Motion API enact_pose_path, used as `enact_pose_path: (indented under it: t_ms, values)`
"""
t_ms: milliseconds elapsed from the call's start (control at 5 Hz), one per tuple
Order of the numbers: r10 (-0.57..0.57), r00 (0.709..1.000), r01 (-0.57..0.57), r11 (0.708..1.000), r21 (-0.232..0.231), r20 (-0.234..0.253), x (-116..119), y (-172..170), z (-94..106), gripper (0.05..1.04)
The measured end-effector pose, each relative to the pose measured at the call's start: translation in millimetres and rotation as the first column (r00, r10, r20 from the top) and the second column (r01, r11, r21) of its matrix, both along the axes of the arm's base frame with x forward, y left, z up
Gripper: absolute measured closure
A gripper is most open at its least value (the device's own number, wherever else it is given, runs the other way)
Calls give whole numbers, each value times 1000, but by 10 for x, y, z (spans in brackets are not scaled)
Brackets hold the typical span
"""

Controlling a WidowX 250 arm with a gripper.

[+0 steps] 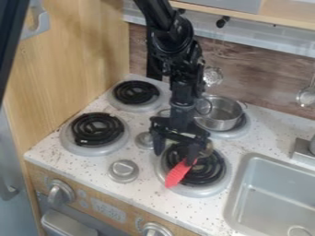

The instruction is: Put the red spoon no the bottom left burner

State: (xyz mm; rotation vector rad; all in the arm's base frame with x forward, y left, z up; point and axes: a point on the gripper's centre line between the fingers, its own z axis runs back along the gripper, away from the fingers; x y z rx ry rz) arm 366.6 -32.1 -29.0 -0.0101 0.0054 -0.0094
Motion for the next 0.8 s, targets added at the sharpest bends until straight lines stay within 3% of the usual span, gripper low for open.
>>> enact_pose_path:
  t_ms: [400,600,800]
  values:
    - [-6,1000,6,1000,1,5,42,-13,-25,84]
    - [2,999,-4,999,53,36,-17,-32,20,84]
    - [17,996,-22,998,58,90,-74,-10,167,84]
